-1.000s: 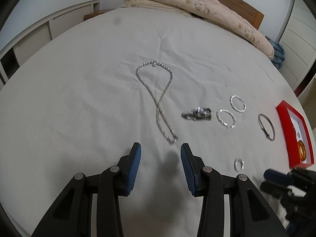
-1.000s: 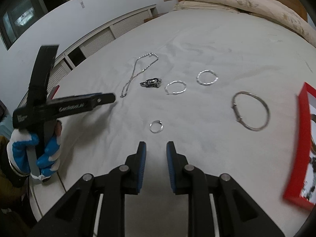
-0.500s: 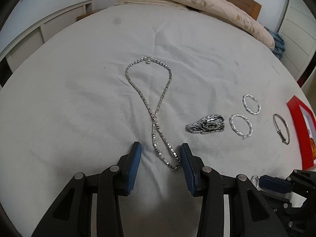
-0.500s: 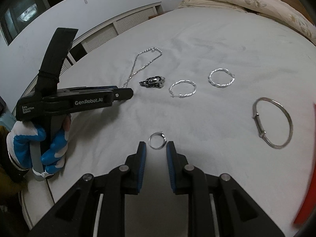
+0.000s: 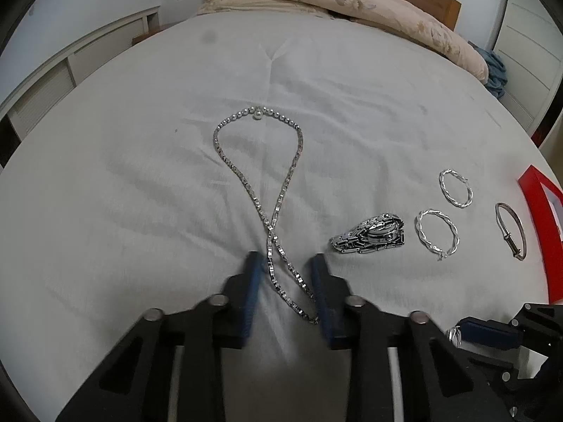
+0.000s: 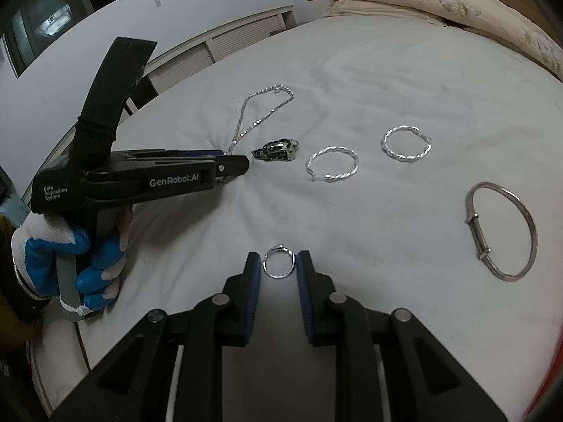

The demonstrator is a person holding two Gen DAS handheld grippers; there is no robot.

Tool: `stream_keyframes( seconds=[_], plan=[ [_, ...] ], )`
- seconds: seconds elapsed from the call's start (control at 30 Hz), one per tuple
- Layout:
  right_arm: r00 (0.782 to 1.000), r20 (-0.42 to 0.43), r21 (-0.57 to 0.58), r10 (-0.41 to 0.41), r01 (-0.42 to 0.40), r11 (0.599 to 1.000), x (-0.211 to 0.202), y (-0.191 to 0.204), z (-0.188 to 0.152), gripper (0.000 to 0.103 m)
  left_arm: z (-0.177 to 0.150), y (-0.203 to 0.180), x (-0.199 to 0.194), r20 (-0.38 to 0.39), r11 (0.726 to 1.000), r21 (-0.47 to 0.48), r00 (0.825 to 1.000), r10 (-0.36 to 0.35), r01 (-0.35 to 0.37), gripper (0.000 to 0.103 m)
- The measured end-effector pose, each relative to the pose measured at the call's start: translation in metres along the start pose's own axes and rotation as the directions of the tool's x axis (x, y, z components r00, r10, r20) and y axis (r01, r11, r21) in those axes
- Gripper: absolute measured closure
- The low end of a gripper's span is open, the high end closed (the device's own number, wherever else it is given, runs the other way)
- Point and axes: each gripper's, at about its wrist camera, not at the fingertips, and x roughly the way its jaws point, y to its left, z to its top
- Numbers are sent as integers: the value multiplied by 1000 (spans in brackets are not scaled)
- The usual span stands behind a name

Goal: Organize jewelry
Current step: 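Grasp the silver chain necklace with the left tool while the right tool grasps a silver ring, then carry the necklace and ring into the red box and open both tools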

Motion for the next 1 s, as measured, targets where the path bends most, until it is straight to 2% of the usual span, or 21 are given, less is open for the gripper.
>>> stream_keyframes(
  seconds=[0.07,0.13,0.37,0.53,1.0],
  plan=[
    [1000,1,12,4,-4,1000,-1,-2,1,85,0,-2,0,3,1000,6,1000,5,-5,95],
    [1000,0,12,2,-2,1000,-1,-2,2,85,-1,-5,-3,6,1000,23,1000,17,-17,99],
    [1000,8,28,-3,3,1000,-19,2,3,85,-8,-10,-31,19,1000,10,1000,-4,3,100],
    [998,53,42,-22,20,999,-54,8,6,85,-7,-18,-68,67,1000,1,998,-19,19,100],
    [972,205,65,-114,103,993,-185,39,-24,85,-23,-73,-189,194,995,82,978,-76,61,100]
  ],
)
